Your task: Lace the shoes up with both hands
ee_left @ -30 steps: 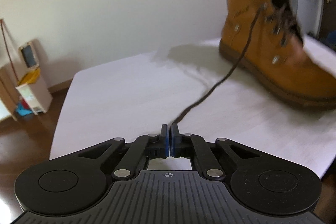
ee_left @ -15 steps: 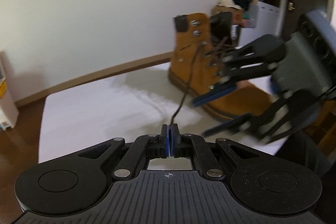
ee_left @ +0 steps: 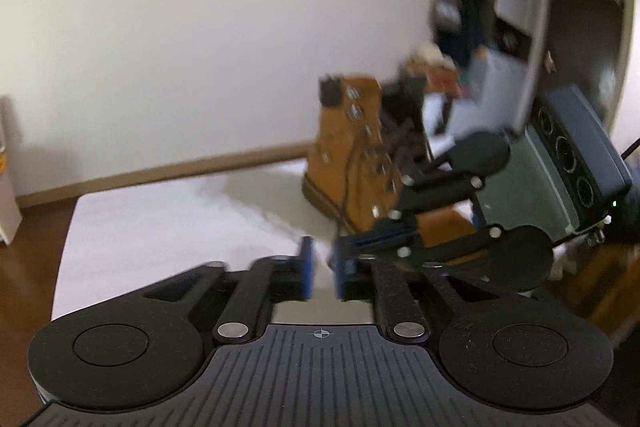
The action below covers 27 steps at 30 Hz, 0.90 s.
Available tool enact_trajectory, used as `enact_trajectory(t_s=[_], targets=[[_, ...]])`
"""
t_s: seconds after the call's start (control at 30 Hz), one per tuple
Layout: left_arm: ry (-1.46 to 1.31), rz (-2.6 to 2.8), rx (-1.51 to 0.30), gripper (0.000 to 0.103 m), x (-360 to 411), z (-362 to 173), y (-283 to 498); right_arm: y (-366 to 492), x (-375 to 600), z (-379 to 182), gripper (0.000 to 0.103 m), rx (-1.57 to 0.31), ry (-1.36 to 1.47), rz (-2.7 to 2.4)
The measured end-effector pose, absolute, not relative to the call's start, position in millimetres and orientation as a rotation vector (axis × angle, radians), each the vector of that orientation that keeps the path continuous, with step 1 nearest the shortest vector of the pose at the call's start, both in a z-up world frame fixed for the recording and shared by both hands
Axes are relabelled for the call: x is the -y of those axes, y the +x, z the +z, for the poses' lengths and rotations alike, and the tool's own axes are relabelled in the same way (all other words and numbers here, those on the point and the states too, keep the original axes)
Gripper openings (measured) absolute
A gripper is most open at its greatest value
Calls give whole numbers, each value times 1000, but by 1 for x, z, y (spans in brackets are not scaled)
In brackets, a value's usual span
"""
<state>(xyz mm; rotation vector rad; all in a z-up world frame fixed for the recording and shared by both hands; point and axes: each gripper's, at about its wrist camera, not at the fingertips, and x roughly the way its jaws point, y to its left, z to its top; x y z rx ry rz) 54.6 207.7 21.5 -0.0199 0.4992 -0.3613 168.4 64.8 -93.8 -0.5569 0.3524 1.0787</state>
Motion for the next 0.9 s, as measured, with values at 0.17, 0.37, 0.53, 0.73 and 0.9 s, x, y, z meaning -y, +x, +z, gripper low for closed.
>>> enact_trajectory(t_s=[0.17,0.37,0.53,0.73,0.9], targets=[[-85,-410,-428,22,-184,14,58,200,-16,-84,4,-585,-113,1041],[-133,-475,-381,21,-156,15,72,198,19,-83,4,-586,21,1026],[-127,-492,-389,10,-138,14,86,204,33,-88,4,-569,82,1035],[-92,-512,-427,4,-127,14,95,215,34,-89,4,-549,91,1047],[59,-491,-459,3,-112,21,101,211,42,-85,17,-542,0,1006]])
